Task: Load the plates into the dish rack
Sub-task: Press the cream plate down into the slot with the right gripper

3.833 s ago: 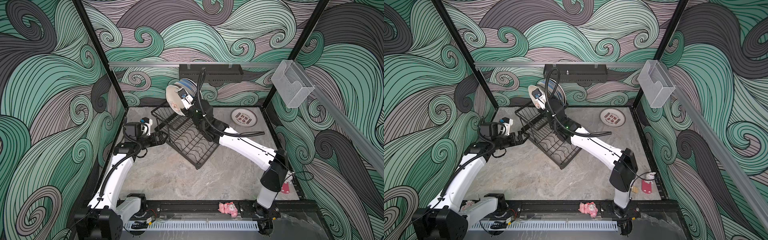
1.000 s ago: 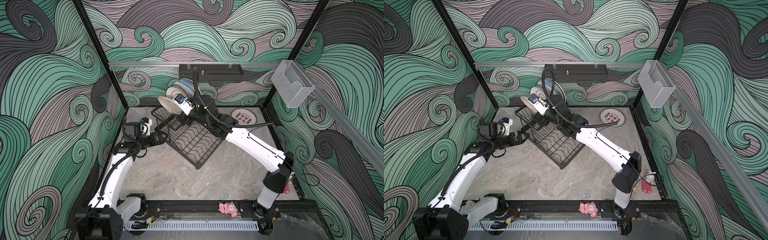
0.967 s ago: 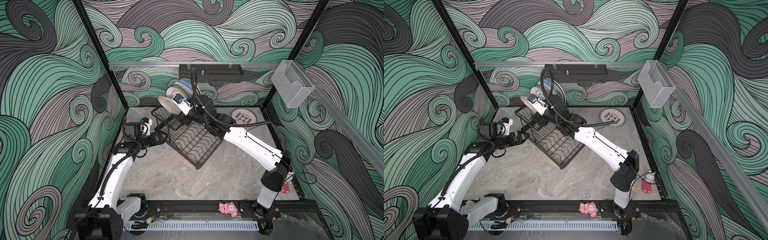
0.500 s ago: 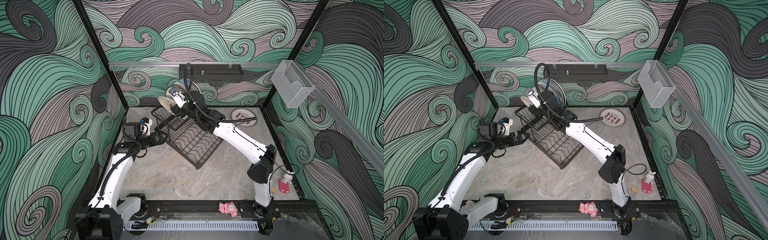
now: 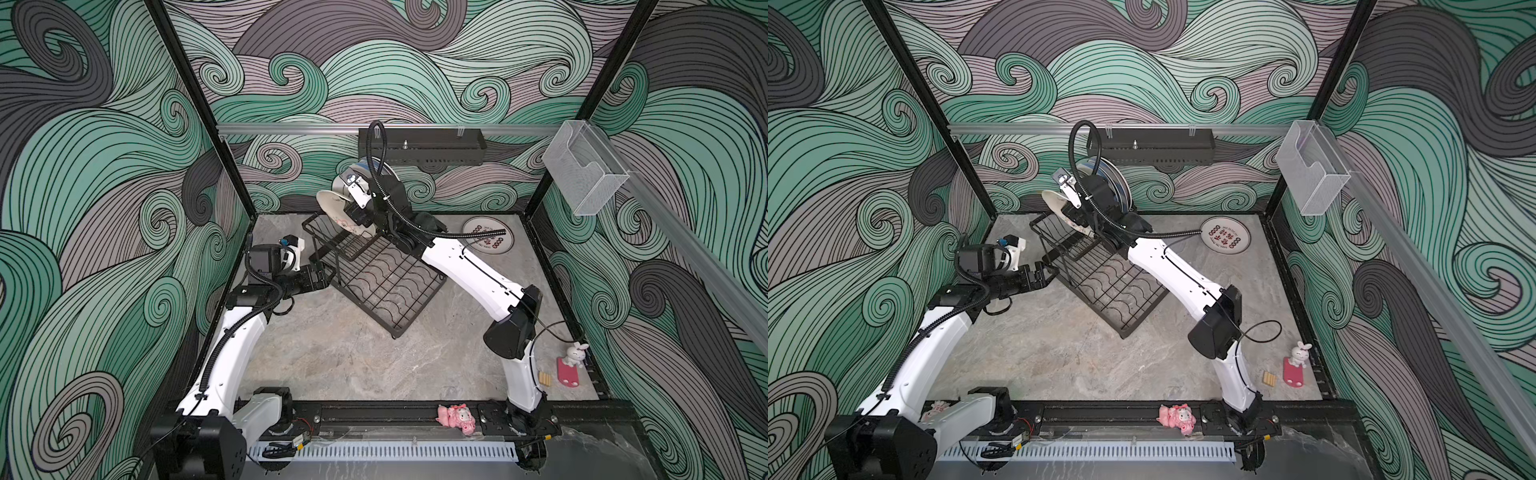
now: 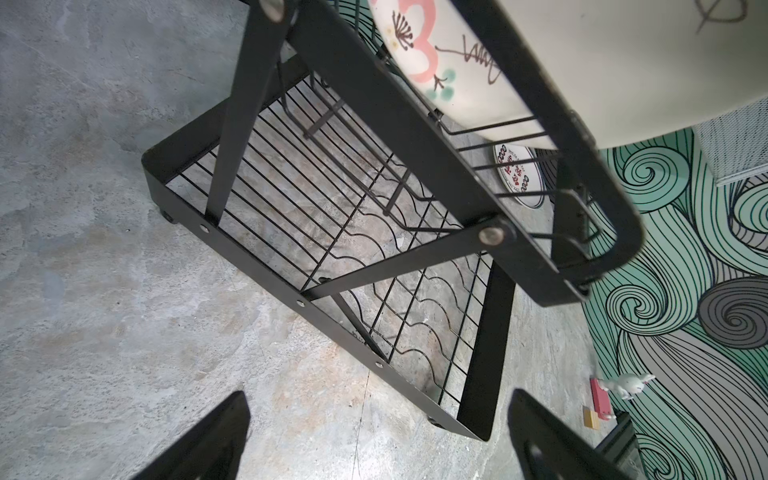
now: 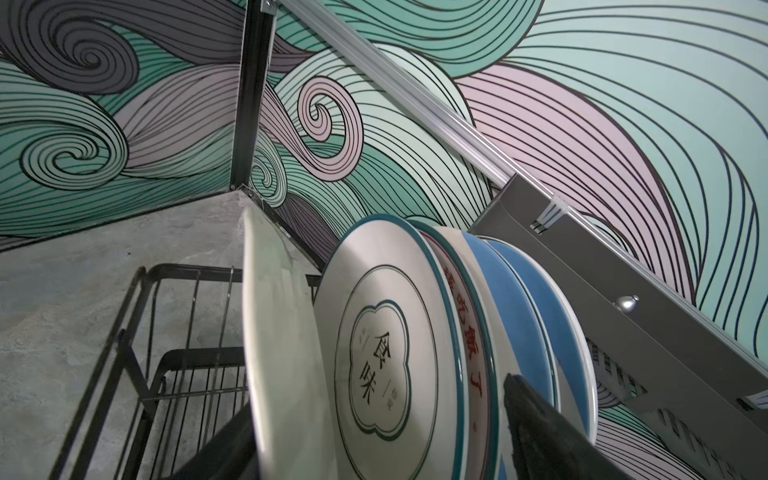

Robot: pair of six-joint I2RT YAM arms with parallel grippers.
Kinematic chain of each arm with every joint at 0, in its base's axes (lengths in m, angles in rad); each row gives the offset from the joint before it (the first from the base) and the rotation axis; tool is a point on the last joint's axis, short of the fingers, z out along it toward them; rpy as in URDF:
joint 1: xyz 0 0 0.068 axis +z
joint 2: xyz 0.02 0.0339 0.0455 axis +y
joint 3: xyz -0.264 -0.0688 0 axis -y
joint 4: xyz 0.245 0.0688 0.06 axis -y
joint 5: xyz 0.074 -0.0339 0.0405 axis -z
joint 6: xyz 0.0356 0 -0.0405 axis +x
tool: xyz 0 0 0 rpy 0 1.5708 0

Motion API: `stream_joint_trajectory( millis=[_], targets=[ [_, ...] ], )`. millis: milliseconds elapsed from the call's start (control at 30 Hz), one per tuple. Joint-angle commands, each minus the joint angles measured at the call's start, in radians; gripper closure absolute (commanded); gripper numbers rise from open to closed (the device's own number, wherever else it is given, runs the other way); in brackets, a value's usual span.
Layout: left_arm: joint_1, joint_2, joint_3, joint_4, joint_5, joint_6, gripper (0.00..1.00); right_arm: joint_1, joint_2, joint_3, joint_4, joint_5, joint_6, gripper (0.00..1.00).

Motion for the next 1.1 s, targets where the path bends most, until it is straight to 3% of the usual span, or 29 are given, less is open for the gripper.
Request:
stream_joint_trajectory(
  millis=[0, 1067],
  targets=[
    [0.008, 0.008, 0.006, -0.008, 0.013, 0.008, 0.01, -0.017, 0.01, 0.05, -0.029, 0.037, 0.003, 0.18],
    [0.008, 0.005, 0.005, -0.008, 0.024, 0.007, 0.01, -0.087, 0.108, 0.308, -0.218, 0.178, 0.063, 0.11]
  ],
)
